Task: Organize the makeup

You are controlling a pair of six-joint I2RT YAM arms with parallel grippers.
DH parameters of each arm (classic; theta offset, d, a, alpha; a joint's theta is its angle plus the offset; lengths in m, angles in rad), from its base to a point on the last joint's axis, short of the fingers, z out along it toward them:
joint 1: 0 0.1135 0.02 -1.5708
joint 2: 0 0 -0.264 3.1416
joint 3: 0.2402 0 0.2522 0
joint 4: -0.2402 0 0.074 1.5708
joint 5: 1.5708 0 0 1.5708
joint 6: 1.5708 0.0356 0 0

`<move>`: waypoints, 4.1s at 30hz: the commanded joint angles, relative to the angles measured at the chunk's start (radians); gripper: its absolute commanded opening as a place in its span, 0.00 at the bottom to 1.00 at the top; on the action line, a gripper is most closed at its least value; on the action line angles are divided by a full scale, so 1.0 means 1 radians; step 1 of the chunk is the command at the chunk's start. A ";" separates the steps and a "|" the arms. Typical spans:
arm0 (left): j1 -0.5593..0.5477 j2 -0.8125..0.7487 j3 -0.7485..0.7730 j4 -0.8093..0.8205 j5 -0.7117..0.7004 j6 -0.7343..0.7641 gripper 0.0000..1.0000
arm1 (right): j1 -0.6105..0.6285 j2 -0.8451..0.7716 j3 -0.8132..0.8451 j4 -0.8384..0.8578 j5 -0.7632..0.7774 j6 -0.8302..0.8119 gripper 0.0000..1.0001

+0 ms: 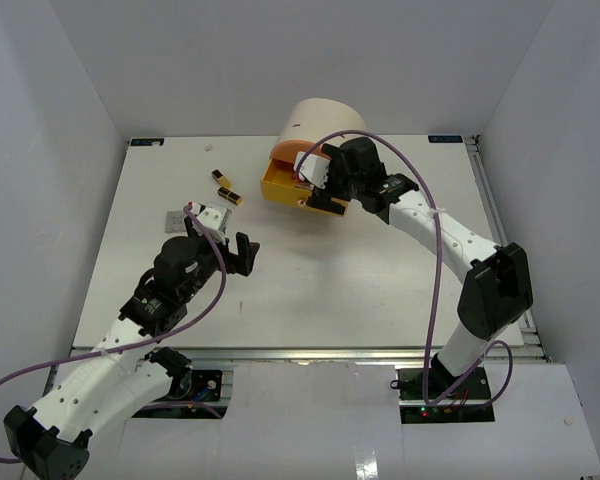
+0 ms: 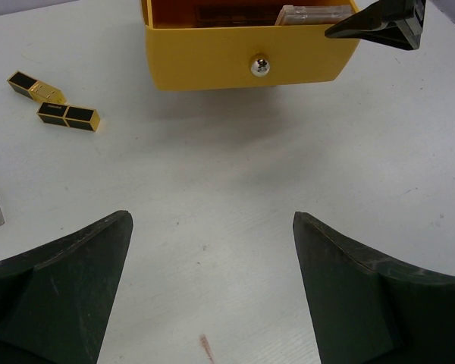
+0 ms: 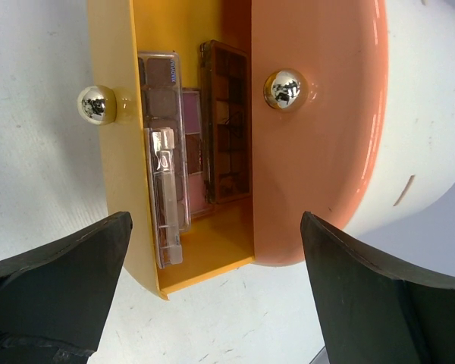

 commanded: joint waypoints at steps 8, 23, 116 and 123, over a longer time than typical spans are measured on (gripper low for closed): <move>0.007 -0.004 -0.010 0.006 0.020 -0.005 0.98 | -0.004 -0.041 0.044 0.065 0.014 0.016 0.99; 0.009 -0.006 -0.010 0.006 0.021 -0.005 0.98 | -0.011 0.033 0.042 0.108 0.116 -0.002 0.98; 0.209 0.838 0.655 0.137 0.288 -0.338 0.13 | -0.416 -0.519 -0.546 0.189 -1.031 0.396 0.96; 0.074 0.994 0.784 0.201 0.063 -0.326 0.15 | -0.429 -0.513 -0.548 0.190 -1.043 0.398 0.96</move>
